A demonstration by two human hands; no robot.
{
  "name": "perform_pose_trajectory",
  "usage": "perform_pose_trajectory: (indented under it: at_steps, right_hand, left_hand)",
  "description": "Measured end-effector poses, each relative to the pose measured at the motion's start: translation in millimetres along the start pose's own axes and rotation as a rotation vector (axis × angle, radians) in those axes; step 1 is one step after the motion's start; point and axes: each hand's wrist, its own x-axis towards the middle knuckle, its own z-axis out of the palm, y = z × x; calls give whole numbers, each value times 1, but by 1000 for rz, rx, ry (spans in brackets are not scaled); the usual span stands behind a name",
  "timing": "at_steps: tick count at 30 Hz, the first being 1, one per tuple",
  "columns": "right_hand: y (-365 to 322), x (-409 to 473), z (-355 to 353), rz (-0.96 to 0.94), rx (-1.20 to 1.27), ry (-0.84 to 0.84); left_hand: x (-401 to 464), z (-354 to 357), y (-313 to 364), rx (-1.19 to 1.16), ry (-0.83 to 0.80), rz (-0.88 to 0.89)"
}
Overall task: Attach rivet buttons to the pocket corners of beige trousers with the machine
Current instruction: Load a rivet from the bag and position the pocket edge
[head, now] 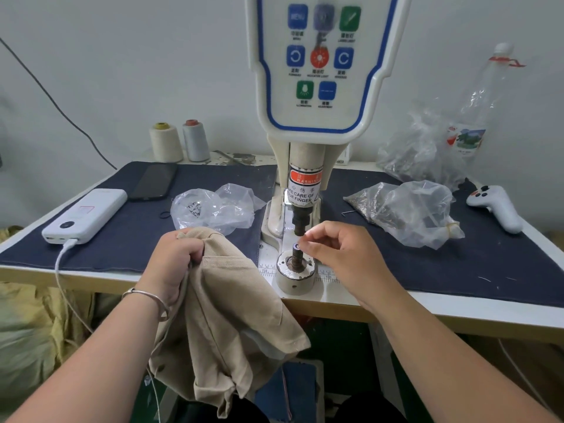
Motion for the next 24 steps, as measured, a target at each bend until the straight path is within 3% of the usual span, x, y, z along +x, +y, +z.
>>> perform_pose_trajectory:
  at_steps: [24]
  right_hand:
    - [-7, 11, -2, -97, -170, -39]
  left_hand:
    - [-2, 1, 1, -54, -5, 6]
